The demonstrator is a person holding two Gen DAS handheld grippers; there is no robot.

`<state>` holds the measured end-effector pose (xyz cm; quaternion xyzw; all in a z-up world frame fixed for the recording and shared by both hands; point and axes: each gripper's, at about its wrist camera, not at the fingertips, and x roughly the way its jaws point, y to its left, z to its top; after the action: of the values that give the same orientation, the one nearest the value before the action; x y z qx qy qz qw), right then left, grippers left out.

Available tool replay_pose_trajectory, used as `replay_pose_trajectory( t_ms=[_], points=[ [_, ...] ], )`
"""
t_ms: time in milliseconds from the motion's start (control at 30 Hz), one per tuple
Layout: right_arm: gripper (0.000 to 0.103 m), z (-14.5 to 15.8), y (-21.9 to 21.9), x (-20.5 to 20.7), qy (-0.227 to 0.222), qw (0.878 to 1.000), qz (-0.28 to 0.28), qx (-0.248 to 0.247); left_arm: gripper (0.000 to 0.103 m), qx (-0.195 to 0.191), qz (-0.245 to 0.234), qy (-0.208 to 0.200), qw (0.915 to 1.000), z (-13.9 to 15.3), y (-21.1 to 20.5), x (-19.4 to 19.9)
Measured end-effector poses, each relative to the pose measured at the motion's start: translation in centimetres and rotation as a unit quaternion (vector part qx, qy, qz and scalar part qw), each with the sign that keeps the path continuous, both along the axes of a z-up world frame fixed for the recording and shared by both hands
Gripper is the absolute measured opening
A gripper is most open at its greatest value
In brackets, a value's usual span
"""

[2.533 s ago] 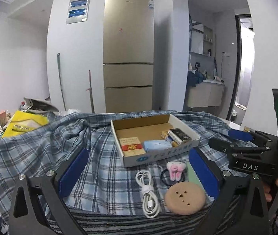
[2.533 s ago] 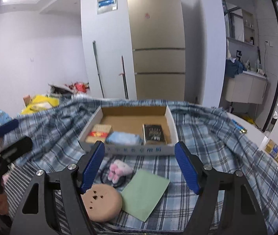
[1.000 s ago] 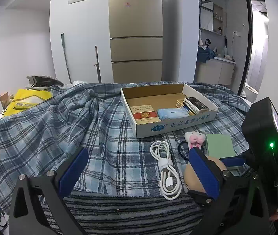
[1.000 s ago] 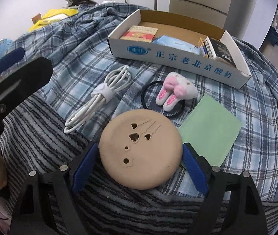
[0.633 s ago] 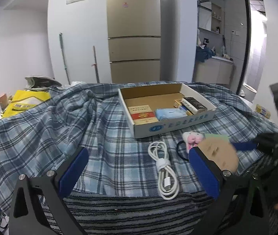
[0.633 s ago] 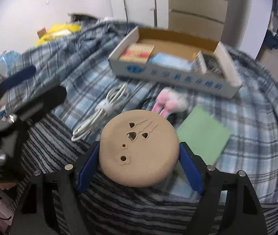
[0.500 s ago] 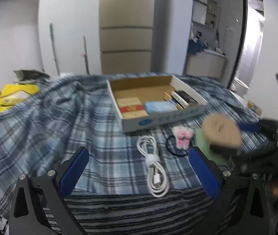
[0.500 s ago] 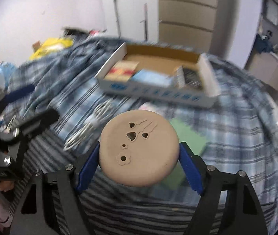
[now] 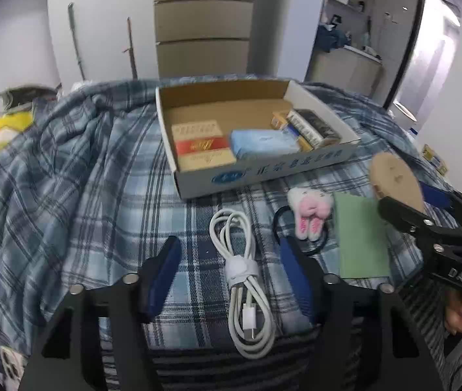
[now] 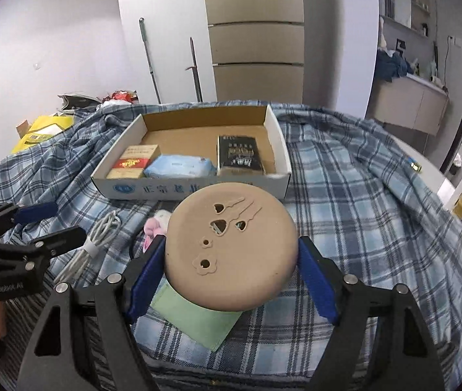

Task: Organize soft objects
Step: 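Grasp the white coiled cable with the left tool while the right holds the pad, then carry the pad and cable over the white box and lower them inside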

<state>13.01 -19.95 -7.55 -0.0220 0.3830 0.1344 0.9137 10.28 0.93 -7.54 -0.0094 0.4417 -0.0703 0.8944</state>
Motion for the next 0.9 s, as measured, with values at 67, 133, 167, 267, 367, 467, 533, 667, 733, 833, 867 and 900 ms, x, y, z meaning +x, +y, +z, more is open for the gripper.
replay_pose_trajectory(
  t_ms=[67, 133, 167, 267, 367, 467, 533, 667, 733, 833, 867, 900],
  points=[
    [0.078, -0.1, 0.4, -0.5, -0.017, 1.000, -0.010, -0.016, 0.057, 0.021, -0.007, 0.004, 0.9997, -0.8, -0.6, 0.0],
    [0.078, 0.1, 0.6, -0.9, -0.030, 0.999, -0.004, -0.020, 0.051, 0.023, -0.021, 0.010, 0.9995, -1.1, -1.1, 0.0],
    [0.078, 0.1, 0.7, -1.0, -0.031, 0.999, -0.002, -0.023, 0.049, 0.025, -0.022, 0.008, 0.9994, -1.1, -1.2, -0.1],
    [0.078, -0.4, 0.7, -0.6, -0.016, 1.000, 0.002, -0.023, 0.029, 0.021, -0.025, 0.014, 0.9994, -1.5, -1.1, 0.0],
    [0.078, -0.5, 0.6, -0.5, -0.010, 1.000, -0.001, -0.021, 0.024, 0.008, -0.025, 0.020, 0.9995, -1.7, -0.8, 0.3],
    [0.078, -0.5, 0.7, -0.5, -0.016, 1.000, -0.005, -0.025, 0.024, 0.008, -0.026, 0.014, 0.9995, -1.6, -0.8, 0.1],
    [0.078, -0.5, 0.8, -0.7, -0.020, 0.999, -0.004, -0.027, 0.023, 0.007, -0.030, 0.005, 0.9995, -1.4, -0.9, -0.2],
    [0.078, -0.3, 0.7, -0.8, -0.024, 0.999, -0.004, -0.024, 0.023, -0.006, -0.037, -0.038, 0.9986, -0.1, -0.5, -1.5],
    [0.078, -0.2, 0.5, -1.0, -0.029, 0.999, -0.006, -0.020, 0.023, -0.019, -0.038, -0.073, 0.9964, 0.9, -0.2, -2.6],
    [0.078, 0.3, 0.2, -1.5, -0.044, 0.999, -0.011, -0.013, 0.023, -0.032, -0.038, -0.127, 0.9906, 2.5, 0.2, -4.2],
    [0.078, 0.6, 0.1, -1.7, -0.052, 0.999, -0.010, -0.011, 0.023, -0.034, -0.037, -0.143, 0.9884, 3.0, 0.3, -4.7],
    [0.078, 0.8, 0.1, -1.9, -0.059, 0.998, -0.009, -0.010, 0.023, -0.033, -0.037, -0.160, 0.9859, 3.5, 0.4, -5.2]
  ],
)
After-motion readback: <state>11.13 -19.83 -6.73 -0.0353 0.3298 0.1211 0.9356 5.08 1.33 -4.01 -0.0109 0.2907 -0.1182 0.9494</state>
